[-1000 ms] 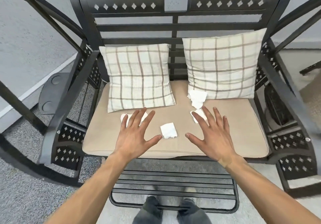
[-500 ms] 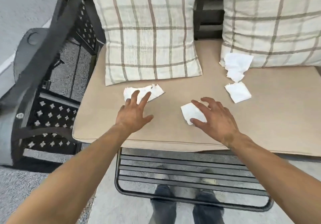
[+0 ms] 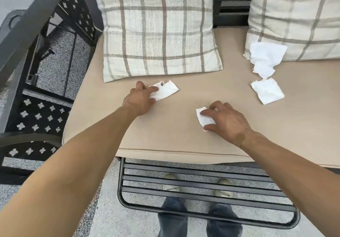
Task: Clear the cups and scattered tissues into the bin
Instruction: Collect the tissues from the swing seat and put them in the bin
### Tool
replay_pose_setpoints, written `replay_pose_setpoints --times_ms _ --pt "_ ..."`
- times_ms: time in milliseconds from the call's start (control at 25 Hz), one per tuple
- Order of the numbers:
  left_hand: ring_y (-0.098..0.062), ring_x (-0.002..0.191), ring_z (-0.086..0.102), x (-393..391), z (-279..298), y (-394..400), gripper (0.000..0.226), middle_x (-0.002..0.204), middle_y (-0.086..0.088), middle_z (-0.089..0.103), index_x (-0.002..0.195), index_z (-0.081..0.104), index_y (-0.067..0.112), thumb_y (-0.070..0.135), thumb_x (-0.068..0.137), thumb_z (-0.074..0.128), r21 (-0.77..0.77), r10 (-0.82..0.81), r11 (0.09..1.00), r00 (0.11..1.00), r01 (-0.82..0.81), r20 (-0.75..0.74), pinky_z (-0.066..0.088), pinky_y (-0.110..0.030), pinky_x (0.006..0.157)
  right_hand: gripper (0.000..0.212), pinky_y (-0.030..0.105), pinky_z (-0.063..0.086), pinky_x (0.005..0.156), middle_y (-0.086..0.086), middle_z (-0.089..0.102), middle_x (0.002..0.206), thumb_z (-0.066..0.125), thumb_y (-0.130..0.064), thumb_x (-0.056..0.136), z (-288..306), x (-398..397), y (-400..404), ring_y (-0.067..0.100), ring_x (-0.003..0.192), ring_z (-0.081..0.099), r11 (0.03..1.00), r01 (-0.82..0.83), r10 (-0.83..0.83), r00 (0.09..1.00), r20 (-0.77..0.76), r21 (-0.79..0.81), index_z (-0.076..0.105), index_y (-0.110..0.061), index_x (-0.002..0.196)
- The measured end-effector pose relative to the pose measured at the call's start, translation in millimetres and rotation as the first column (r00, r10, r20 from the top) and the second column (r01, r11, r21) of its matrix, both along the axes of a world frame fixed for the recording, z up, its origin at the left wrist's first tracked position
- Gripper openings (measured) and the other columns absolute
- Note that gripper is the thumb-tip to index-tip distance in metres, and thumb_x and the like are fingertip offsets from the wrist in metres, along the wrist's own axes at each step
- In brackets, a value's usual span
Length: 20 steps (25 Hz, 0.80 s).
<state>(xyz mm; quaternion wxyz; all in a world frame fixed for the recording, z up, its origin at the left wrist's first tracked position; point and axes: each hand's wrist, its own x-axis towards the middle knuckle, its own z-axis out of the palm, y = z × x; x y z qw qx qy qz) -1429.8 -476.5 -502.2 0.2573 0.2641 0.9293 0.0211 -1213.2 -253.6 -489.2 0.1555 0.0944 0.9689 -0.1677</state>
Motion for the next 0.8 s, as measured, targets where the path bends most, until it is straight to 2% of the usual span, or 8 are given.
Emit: replay_pose_setpoints --times_ms 120,200,280,480,600,800 --pt "-0.032 0.093 0.057 -0.8 -2.6 0.4 0.032 0.109 -0.007 0.042 0.127 0.054 0.028 0.019 0.096 0.050 0.098 0.016 0.995 1.000 -0.015 -0.007 0.039 -0.033 0.071 0.029 0.032 0.044 0.073 -0.003 0.051 0.115 0.060 -0.027 0.087 2.5 -5.7 -3.8 0.023 0.098 0.053 0.994 0.044 -0.042 0.999 0.028 -0.102 0.058 -0.030 0.116" --pt "-0.033 0.092 0.057 2.6 -4.2 2.3 0.024 0.099 -0.001 0.041 0.115 0.059 0.024 0.015 0.094 0.051 0.115 0.028 0.993 1.000 -0.027 -0.008 0.037 -0.031 0.070 0.022 0.032 0.043 0.071 -0.001 0.054 0.108 0.057 -0.019 0.089 3.4 -8.0 -7.5 0.027 0.092 0.058 0.991 0.033 -0.027 0.998 0.049 -0.133 0.060 -0.026 0.110" --pt "-0.031 0.094 0.056 7.0 -3.6 7.7 0.019 0.098 0.002 0.041 0.109 0.061 0.023 0.016 0.093 0.053 0.104 0.020 0.994 1.000 -0.020 0.000 0.038 -0.031 0.071 0.020 0.033 0.043 0.072 0.001 0.056 0.105 0.056 -0.016 0.089 5.8 -8.2 -8.4 0.028 0.092 0.058 0.987 0.049 -0.043 0.998 0.043 -0.154 0.062 -0.024 0.106" --pt "-0.023 0.081 0.049 19.1 11.5 45.3 0.016 0.095 0.003 0.045 0.106 0.062 0.020 0.016 0.093 0.053 0.248 -0.044 0.967 0.999 0.049 -0.026 0.041 -0.032 0.069 0.021 0.030 0.038 0.066 -0.004 0.057 0.102 0.057 -0.017 0.087 25.6 7.2 26.6 0.023 0.088 0.058 0.952 0.242 -0.257 0.964 -0.062 -0.188 0.062 -0.027 0.104" --pt "-0.020 0.082 0.049 26.2 23.2 86.8 0.020 0.095 0.001 0.048 0.105 0.062 0.020 0.013 0.089 0.051 0.322 -0.062 0.944 0.997 0.071 -0.041 0.044 -0.034 0.070 0.029 0.029 0.039 0.063 -0.008 0.057 0.098 0.058 -0.018 0.086 34.5 26.4 59.9 0.019 0.086 0.058 0.913 0.362 -0.387 0.914 -0.123 -0.187 0.059 -0.030 0.112" --pt "-0.022 0.085 0.056 41.5 33.6 175.6 0.021 0.094 0.005 0.046 0.104 0.063 0.023 0.024 0.084 0.057 0.399 -0.040 0.917 0.999 0.028 0.020 0.050 -0.036 0.075 0.031 0.032 0.046 0.069 -0.005 0.062 0.101 0.059 -0.023 0.086 32.2 53.3 112.5 0.019 0.100 0.052 0.844 0.526 -0.537 0.824 -0.180 -0.110 0.059 -0.030 0.117"
